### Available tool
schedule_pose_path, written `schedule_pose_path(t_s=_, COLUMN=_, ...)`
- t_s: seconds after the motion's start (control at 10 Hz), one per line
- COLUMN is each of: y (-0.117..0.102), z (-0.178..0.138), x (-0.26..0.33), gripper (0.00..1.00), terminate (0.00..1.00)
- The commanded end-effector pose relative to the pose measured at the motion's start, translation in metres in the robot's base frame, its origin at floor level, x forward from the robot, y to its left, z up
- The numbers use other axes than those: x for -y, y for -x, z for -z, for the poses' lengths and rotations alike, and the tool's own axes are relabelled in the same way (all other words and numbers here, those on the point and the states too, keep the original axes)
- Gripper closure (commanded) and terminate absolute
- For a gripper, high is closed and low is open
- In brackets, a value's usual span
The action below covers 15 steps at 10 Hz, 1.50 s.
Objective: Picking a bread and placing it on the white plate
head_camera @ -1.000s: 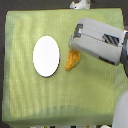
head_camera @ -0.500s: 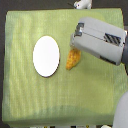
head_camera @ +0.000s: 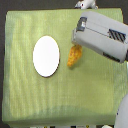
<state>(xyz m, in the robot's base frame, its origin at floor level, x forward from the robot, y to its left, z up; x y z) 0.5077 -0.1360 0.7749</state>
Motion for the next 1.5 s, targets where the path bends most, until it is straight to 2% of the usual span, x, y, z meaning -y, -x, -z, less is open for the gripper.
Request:
schedule_pose_path(t_s=0.0, y=-0.018, z=-0.084, x=-0.014, gripper=1.00, terminate=0.00)
schedule_pose_path(t_s=0.4, y=-0.018, z=-0.104, x=-0.031, gripper=1.00, terminate=0.00)
schedule_pose_path(t_s=0.8, y=-0.012, z=-0.107, x=-0.099, gripper=1.00, terminate=0.00)
schedule_pose_path(t_s=1.2, y=-0.008, z=-0.088, x=-0.184, gripper=1.00, terminate=0.00)
schedule_pose_path(t_s=1.4, y=0.006, z=-0.071, x=-0.221, gripper=1.00, terminate=0.00)
